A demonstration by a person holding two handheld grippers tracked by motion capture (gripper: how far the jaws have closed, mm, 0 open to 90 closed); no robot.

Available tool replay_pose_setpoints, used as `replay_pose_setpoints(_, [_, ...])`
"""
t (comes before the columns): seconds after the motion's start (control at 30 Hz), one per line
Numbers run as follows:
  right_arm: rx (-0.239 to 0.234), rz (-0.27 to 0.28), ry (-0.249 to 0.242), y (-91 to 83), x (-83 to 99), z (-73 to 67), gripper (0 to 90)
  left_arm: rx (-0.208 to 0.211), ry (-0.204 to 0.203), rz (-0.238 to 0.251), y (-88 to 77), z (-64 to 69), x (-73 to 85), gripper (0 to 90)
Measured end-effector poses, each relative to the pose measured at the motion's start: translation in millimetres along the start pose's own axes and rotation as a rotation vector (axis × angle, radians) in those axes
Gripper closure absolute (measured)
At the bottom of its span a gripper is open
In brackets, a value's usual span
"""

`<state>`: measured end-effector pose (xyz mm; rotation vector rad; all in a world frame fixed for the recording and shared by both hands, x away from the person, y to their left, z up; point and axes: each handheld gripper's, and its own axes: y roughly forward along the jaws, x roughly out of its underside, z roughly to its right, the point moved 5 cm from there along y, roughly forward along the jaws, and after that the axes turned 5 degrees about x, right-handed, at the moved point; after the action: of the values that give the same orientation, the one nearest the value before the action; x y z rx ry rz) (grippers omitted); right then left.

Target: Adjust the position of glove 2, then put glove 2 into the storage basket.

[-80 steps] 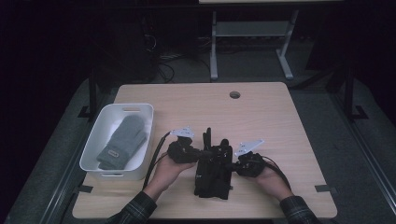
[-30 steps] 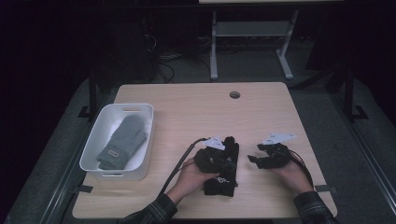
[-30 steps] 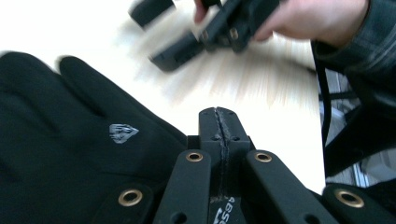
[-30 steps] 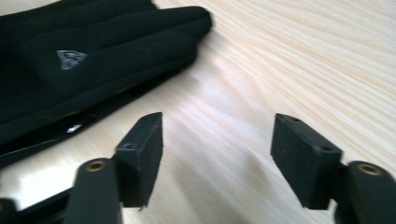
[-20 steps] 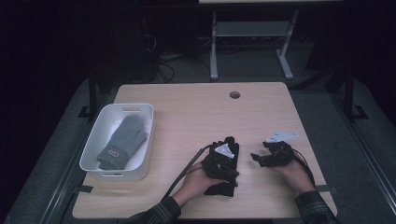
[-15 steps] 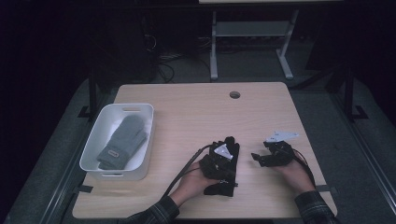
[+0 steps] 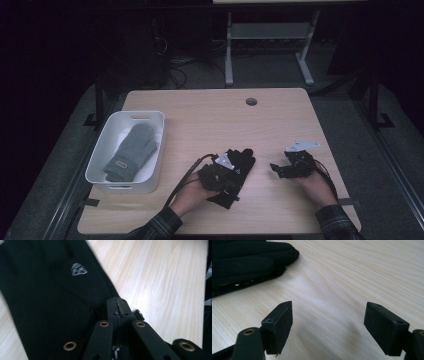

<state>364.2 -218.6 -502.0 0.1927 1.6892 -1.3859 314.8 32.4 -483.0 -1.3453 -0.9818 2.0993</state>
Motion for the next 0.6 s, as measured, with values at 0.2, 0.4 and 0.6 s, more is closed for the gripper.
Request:
replay_pose_setpoints(0.2, [0.003, -0.015, -0.002, 3.7, 1.8, 1.2, 20.6, -0.031, -0.045, -0.003, -20.1, -14.9, 20.2, 89.3])
replay_pose_setpoints(0.4, [0.009, -0.025, -0.007, 6.4, 2.8, 0.8, 19.2, -0.083, -0.065, -0.014, -38.5, -27.9, 35.3, 89.2])
replay_pose_setpoints(0.6, [0.012, -0.031, -0.015, 9.8, 4.4, 0.4, 17.7, -0.066, -0.062, 0.023, -39.6, -23.5, 29.4, 89.0])
